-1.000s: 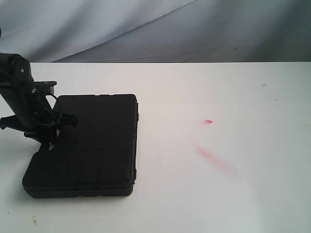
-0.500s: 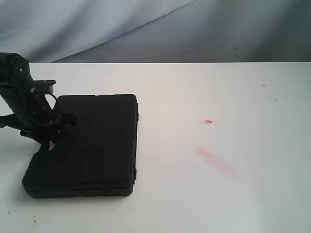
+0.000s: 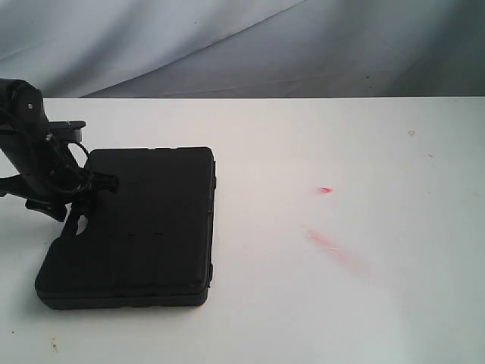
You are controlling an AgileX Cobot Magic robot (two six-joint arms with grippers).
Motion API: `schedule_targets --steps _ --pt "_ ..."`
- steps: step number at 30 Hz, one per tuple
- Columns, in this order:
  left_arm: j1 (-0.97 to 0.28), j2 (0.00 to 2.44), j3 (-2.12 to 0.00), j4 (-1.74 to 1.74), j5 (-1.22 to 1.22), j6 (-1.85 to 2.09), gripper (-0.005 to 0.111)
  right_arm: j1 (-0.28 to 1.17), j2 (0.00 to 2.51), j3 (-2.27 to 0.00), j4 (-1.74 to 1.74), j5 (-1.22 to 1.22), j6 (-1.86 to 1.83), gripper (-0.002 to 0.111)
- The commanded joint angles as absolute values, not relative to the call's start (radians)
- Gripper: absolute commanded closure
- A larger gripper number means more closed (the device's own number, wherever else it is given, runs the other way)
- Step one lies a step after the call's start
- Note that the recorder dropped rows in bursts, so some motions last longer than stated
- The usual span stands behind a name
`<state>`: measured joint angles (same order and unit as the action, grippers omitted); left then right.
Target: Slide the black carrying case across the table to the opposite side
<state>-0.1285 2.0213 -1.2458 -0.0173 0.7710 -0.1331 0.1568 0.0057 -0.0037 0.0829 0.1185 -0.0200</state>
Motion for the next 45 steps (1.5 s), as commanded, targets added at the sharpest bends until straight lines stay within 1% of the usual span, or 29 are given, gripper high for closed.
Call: schedule_targets --steps 1,15,17,18,19,20,23,24,30,35,38,42,45 --pt "-0.127 1.966 -1.244 -0.020 0.764 -0.128 0.059 0.151 0.000 0.000 0.091 0.117 -0.023 0.108" --pt "-0.127 1.788 -1.244 -0.020 0.869 -0.128 0.059 0.151 0.000 0.000 0.091 0.117 -0.023 0.108" --pt "-0.127 1.750 -1.244 -0.039 0.884 -0.128 0.066 0.151 0.000 0.000 0.091 0.117 -0.023 0.108" --pt "-0.127 1.720 -1.244 -0.060 0.886 -0.128 0.080 0.151 0.000 0.000 0.091 0.117 -0.023 0.108" --pt "-0.129 1.706 -1.240 -0.068 0.882 -0.128 0.087 0.151 0.000 0.000 0.091 0.117 -0.023 0.108" --pt "-0.133 1.662 -1.210 -0.077 0.840 -0.128 0.107 0.151 0.000 0.000 0.091 0.117 -0.023 0.108" --pt "-0.135 1.548 -1.086 -0.099 0.702 -0.126 0.106 0.151 0.000 0.000 0.091 0.117 -0.023 0.108" --pt "-0.138 1.492 -1.011 -0.095 0.644 -0.126 0.106 0.151 0.000 0.000 0.091 0.117 -0.023 0.108" --pt "-0.138 1.202 -0.761 -0.095 0.459 -0.121 0.107 0.151 0.000 0.000 0.091 0.117 -0.023 0.108" --pt "-0.138 1.038 -0.686 -0.095 0.444 -0.121 0.107 0.151 0.000 0.000 0.091 0.117 -0.023 0.108" --pt "-0.138 0.874 -0.634 -0.099 0.447 -0.121 0.107 0.151 0.000 0.000 0.091 0.117 -0.023 0.108" --pt "-0.138 0.745 -0.596 -0.099 0.455 -0.121 0.107 0.151 0.000 0.000 0.091 0.117 -0.023 0.108" --pt "-0.138 0.573 -0.546 -0.099 0.468 -0.121 0.107 0.151 0.000 0.000 0.091 0.117 -0.023 0.108"
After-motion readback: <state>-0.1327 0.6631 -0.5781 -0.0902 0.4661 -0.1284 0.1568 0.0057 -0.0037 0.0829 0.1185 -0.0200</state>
